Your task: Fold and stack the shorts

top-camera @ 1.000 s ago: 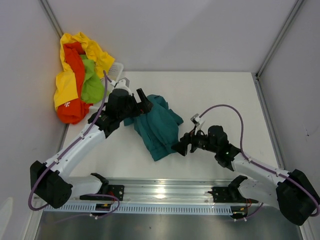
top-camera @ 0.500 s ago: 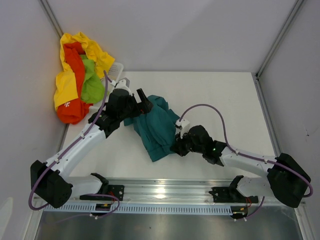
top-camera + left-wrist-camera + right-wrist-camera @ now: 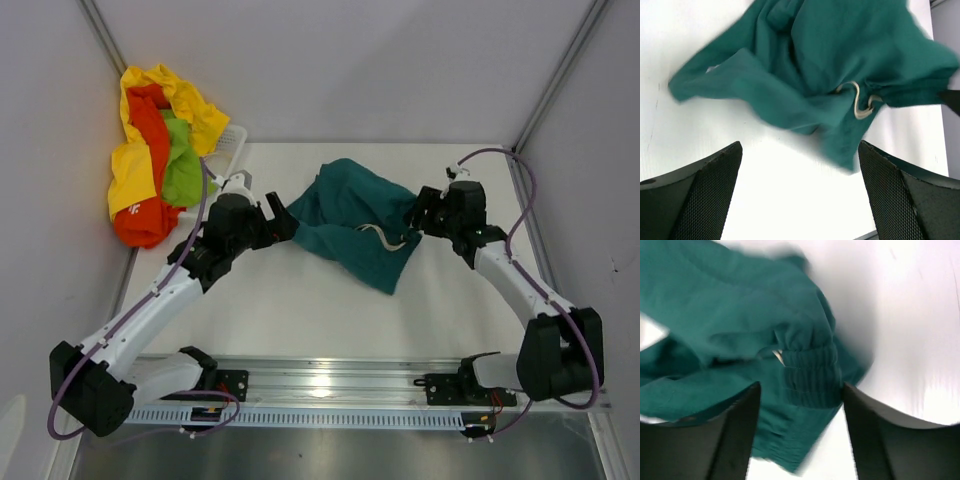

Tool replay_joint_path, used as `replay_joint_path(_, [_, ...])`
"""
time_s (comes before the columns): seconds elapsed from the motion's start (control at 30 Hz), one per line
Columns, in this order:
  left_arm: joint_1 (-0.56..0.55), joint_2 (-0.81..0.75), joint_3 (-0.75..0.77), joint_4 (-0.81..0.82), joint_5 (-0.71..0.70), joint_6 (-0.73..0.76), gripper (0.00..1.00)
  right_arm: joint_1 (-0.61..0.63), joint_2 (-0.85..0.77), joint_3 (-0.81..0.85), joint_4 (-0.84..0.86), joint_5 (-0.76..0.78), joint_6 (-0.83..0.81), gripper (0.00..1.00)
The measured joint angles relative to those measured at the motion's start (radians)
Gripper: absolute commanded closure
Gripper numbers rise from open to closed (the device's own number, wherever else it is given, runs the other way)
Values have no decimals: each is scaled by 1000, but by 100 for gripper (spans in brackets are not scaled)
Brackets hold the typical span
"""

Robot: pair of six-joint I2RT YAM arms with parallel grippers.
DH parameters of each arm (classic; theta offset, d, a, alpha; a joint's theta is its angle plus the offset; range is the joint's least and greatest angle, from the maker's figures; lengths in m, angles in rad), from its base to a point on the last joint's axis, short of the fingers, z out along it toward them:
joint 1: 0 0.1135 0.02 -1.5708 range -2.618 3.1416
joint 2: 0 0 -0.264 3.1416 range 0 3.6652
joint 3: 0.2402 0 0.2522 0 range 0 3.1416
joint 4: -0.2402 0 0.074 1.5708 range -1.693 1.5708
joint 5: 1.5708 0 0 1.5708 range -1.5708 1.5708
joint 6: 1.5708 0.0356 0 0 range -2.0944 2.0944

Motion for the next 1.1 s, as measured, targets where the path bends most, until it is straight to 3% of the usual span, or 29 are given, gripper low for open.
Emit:
replay_joint_path(0.07, [0, -16, -22, 2, 0, 0, 1, -14, 67, -3, -34, 33, 10, 25])
replay_joint_path(0.1, [0, -18, -30, 2, 0, 0, 1, -3, 80, -24, -44, 53, 12, 14])
replay_joint_path(0.13, [0, -17, -37, 2, 0, 0, 1, 15, 77, -47, -56, 68, 15, 12])
replay_joint_path(0.43, [0, 0, -45, 0, -23, 0, 1, 308, -201, -169, -89, 234, -58, 17])
replay_joint_path(0.7, [0, 37, -45, -5, -71, 1, 1, 304, -125, -169, -135, 328, -62, 22])
replay_joint_path(0.83, [0, 84, -47, -3, -93, -1, 1, 364, -87, -169, -177, 403, -43, 20])
replay_joint_path(0.97, [9, 148, -61, 5, -101, -19, 1, 360, -99, -186, -208, 405, 62, 20])
replay_joint_path(1.1, [37, 182, -85, 27, -101, -45, 1, 298, -225, -309, -217, 394, 268, 24])
